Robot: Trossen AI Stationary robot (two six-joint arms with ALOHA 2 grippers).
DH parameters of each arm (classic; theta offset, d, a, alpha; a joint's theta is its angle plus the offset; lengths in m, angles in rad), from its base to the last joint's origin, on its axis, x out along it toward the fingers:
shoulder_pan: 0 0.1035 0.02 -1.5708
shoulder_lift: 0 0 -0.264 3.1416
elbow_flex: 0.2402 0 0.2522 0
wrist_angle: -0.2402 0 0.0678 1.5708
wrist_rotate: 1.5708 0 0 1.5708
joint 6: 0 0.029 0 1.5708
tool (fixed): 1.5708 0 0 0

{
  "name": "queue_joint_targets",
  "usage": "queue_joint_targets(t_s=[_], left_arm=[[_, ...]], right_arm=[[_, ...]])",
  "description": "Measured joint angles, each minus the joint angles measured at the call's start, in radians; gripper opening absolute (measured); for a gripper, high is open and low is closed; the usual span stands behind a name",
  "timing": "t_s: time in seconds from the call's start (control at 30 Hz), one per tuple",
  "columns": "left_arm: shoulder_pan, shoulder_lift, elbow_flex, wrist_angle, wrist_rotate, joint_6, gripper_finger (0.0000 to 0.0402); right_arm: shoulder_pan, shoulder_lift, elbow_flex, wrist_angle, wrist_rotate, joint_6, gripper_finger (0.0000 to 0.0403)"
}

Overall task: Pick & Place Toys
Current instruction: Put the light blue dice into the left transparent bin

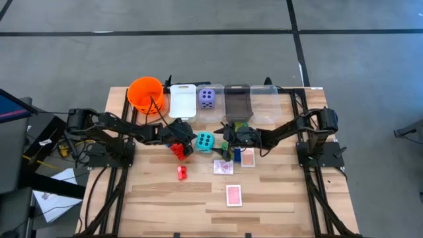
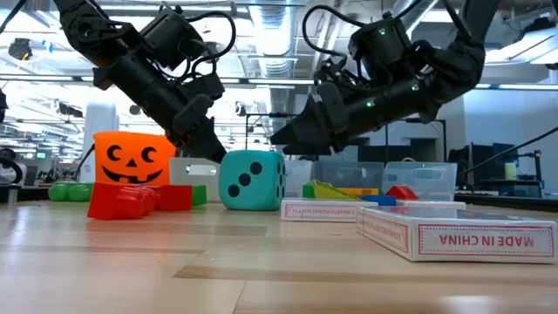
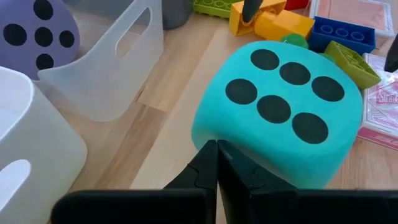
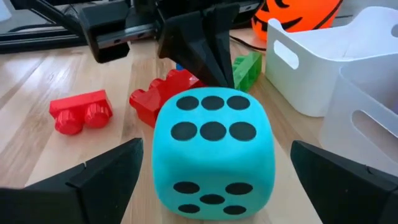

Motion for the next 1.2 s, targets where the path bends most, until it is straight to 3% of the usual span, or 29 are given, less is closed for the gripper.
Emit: queue_joint_targets(t_s=[0.2,0.9,1.2], left_arm=[[0.000,0.000,0.000,0.000,0.000,0.000,0.0000],[0.000,0.000,0.000,0.001,0.000,0.000,0.0000],[0.000,0.000,0.000,0.019,0.000,-0.001,0.0000]], right_arm=[[0.012,0.000,0.021,-0.055,0.049,0.012,0.0400],[0.011,0.000,0.038,-0.085,0.049,0.060,0.0400],[0.011,0.000,0.099,-0.225,0.050,0.060,0.0400]])
